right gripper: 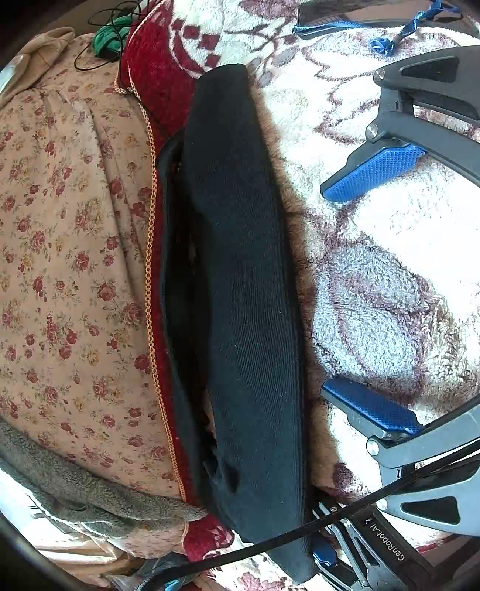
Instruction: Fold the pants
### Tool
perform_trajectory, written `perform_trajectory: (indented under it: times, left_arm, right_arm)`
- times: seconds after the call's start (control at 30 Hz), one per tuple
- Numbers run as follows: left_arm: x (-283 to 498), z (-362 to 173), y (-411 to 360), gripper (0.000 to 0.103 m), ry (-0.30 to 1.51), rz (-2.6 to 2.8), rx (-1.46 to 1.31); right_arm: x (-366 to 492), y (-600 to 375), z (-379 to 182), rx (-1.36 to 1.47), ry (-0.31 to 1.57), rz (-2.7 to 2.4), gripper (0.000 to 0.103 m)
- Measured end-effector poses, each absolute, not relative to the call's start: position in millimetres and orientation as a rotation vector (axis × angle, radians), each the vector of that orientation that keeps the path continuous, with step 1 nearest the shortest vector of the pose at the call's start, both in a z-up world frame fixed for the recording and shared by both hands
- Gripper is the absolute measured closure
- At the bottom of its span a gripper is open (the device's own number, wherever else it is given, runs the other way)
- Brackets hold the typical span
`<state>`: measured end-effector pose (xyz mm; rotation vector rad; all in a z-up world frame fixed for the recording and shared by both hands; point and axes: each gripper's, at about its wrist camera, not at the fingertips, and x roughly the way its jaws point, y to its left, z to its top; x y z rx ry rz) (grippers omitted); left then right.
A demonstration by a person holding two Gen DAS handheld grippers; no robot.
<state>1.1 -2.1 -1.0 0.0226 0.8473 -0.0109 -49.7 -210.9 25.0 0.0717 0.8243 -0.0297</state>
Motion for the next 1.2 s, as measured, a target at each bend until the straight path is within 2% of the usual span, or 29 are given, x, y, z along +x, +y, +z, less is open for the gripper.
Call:
perform_trajectory:
  times: [0.57, 0.67, 0.83, 0.97, 1.1, 1.2]
  left_arm:
    - [4, 4, -2, 0.031, 0.888, -0.014, 0.045]
    - [0, 7, 2, 0.031, 0.861, -0.038, 0.012]
    - [-16, 19, 14, 0.031, 0.827, -0.022, 0.002]
    - [-28, 34, 24, 0.031, 0.807, -0.029, -0.037]
    - [-39, 52, 21, 0.031, 0.762, -0.006, 0.011]
    - [-45, 63, 21, 0.031, 0.751, -0.018, 0.002]
  right_arm:
    - [-49, -209, 25, 0.069, 0.826, -0.031, 0.007]
    - [-46, -207, 23, 0.047, 0.838, -0.035, 0.002]
    - [-42, -211, 25, 0.052, 0.866, 0.024, 0.001]
    - [-49, -217, 35, 0.076, 0.821, 0.107, 0.015]
    - [-64, -229, 40, 0.232, 0.803, 0.106, 0.022]
    - [-77, -226, 47, 0.232, 0.777, 0.085, 0.022]
